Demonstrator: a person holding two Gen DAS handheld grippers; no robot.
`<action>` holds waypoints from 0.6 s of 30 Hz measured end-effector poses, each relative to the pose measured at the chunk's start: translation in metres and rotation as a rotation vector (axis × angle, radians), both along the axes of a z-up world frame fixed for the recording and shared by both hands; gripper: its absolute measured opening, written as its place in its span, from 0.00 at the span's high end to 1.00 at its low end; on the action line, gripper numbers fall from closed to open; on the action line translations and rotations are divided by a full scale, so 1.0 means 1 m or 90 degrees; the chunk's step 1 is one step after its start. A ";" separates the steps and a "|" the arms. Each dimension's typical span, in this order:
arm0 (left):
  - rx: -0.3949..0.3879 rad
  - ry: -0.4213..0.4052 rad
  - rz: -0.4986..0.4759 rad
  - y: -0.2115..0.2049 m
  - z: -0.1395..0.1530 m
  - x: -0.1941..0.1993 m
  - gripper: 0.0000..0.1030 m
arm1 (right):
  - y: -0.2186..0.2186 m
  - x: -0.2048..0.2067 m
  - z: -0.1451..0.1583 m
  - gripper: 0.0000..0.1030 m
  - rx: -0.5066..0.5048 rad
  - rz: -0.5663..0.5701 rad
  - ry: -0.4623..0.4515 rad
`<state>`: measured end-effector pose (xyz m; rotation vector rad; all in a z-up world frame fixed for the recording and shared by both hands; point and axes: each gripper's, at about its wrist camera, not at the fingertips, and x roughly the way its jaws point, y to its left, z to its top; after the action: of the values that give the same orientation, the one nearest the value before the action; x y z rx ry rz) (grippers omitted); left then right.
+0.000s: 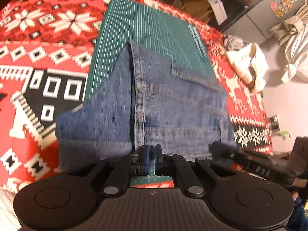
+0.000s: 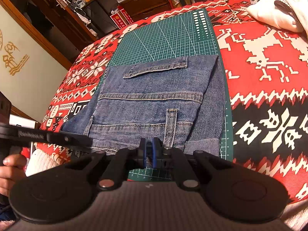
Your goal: Fold clothes
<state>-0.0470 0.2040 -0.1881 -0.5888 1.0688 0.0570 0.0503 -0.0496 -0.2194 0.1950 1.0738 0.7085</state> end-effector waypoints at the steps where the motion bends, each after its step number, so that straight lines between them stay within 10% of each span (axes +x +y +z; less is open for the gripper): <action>1: 0.003 -0.006 0.003 0.001 0.004 0.002 0.97 | 0.000 0.000 0.000 0.95 0.000 0.000 0.000; 18: 0.072 0.020 -0.005 -0.001 0.001 0.044 0.96 | -0.002 0.002 0.000 0.95 0.004 0.000 0.004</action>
<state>-0.0035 0.2027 -0.1869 -0.4832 1.0915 0.1196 0.0523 -0.0514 -0.2189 0.2028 1.0782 0.7118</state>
